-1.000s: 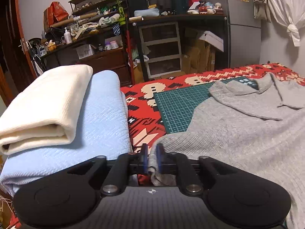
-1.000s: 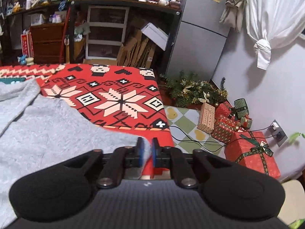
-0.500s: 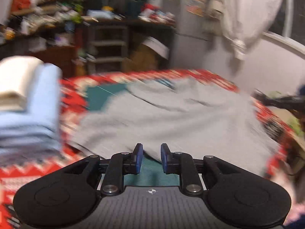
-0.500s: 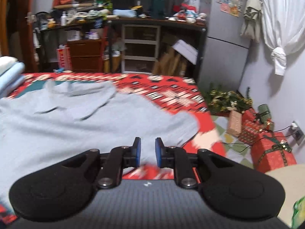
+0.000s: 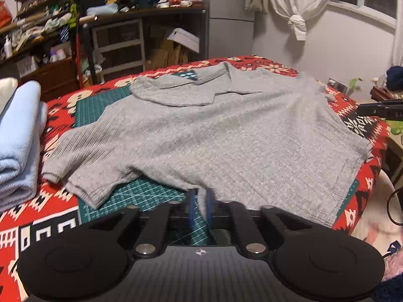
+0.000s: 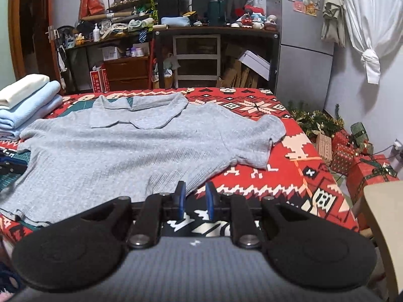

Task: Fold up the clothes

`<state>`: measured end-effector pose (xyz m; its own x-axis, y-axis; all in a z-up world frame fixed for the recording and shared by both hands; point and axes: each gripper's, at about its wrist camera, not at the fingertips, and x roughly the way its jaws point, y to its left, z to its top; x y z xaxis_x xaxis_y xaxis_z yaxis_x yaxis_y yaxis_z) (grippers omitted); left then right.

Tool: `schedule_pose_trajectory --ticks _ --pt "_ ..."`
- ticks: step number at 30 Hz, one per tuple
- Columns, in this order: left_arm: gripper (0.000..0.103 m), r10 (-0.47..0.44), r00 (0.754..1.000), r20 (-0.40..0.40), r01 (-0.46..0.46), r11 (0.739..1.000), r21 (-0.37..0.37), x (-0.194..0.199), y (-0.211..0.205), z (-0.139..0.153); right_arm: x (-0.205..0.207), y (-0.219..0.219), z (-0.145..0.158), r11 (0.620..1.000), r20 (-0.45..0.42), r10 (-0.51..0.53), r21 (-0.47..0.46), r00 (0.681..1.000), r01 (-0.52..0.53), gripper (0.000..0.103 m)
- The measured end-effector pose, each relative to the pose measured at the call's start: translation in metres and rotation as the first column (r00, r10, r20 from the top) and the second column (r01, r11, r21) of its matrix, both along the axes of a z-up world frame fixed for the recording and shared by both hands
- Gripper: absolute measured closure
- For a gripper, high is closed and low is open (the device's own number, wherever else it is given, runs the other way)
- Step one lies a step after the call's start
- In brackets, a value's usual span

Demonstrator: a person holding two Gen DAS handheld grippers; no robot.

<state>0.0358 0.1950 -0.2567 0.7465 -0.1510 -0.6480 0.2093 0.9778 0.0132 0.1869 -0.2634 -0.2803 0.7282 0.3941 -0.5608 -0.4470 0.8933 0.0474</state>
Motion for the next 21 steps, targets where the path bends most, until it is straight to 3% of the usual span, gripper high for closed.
schedule_pose_trajectory --ticks 7,12,16,21 --pt "0.1 0.097 0.995 0.015 -0.097 0.995 0.008 -0.026 0.015 0.006 -0.006 -0.007 0.0 0.999 -0.027 0.013 0.031 1.0 -0.013 0.084" --pt "0.1 0.177 0.984 -0.005 -0.177 0.982 -0.058 -0.044 0.037 0.005 -0.011 -0.016 -0.006 0.998 -0.096 0.001 0.061 0.995 0.005 0.084" --pt "0.1 0.187 0.982 -0.003 -0.187 0.978 -0.09 -0.045 0.039 0.005 -0.016 -0.012 -0.015 0.996 -0.144 0.011 0.087 0.99 0.002 0.084" --pt "0.1 0.162 0.987 0.007 -0.161 0.985 -0.068 -0.042 0.035 0.007 -0.015 0.005 -0.019 0.995 -0.15 0.046 0.089 0.988 -0.033 0.084"
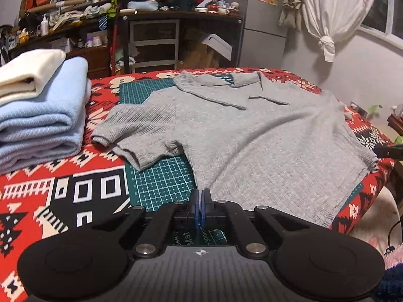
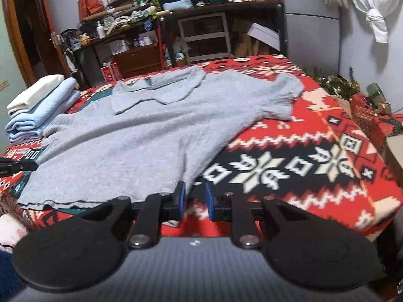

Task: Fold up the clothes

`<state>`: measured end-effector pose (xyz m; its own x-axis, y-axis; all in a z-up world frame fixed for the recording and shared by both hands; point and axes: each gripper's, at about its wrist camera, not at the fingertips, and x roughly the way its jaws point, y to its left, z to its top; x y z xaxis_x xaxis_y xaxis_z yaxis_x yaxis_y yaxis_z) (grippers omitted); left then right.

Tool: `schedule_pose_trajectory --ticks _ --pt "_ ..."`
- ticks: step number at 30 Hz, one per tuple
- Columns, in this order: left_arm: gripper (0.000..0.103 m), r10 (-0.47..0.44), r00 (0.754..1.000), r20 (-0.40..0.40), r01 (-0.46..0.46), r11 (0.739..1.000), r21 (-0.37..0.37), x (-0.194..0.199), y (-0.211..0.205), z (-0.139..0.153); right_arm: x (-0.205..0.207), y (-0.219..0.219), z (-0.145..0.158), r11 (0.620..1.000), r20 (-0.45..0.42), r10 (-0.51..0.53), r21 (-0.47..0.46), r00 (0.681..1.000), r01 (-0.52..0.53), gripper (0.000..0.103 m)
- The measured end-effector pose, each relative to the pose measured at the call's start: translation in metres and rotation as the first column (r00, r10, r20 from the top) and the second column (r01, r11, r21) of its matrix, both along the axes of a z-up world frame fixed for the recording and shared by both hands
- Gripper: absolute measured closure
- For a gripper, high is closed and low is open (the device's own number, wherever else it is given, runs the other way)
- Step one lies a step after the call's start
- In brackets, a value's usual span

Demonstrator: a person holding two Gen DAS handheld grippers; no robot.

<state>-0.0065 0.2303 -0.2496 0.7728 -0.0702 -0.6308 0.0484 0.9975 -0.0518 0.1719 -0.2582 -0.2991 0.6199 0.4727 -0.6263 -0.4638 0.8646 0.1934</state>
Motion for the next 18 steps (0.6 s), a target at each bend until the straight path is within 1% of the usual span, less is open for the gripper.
schedule_pose_trajectory --ticks 3,8,9,10,13,18 --pt "0.1 -0.004 1.0 -0.003 0.004 1.0 -0.011 -0.001 0.0 -0.001 0.001 0.011 -0.001 1.0 -0.001 0.023 -0.015 1.0 -0.023 0.081" --pt "0.1 0.001 1.0 -0.005 -0.002 1.0 -0.014 -0.003 -0.001 -0.005 0.0 0.024 -0.004 0.997 0.007 0.036 -0.062 0.999 -0.035 0.08" --pt "0.1 0.001 1.0 -0.004 -0.001 1.0 -0.014 -0.003 -0.001 -0.005 -0.001 0.025 -0.005 0.997 0.013 0.035 -0.067 0.999 -0.034 0.088" --pt "0.1 0.002 1.0 -0.003 -0.002 1.0 -0.014 -0.003 -0.001 -0.005 -0.001 0.025 -0.005 0.997 0.014 0.033 -0.068 0.999 -0.032 0.099" --pt "0.1 0.001 1.0 -0.003 -0.001 1.0 -0.01 -0.004 0.0 -0.004 -0.001 0.014 -0.004 0.996 0.027 0.005 -0.084 1.0 -0.003 0.1" --pt "0.1 0.014 1.0 0.001 -0.014 0.999 -0.031 -0.005 0.006 0.0 0.007 -0.027 0.004 0.981 0.069 -0.125 -0.14 0.99 0.134 0.1"
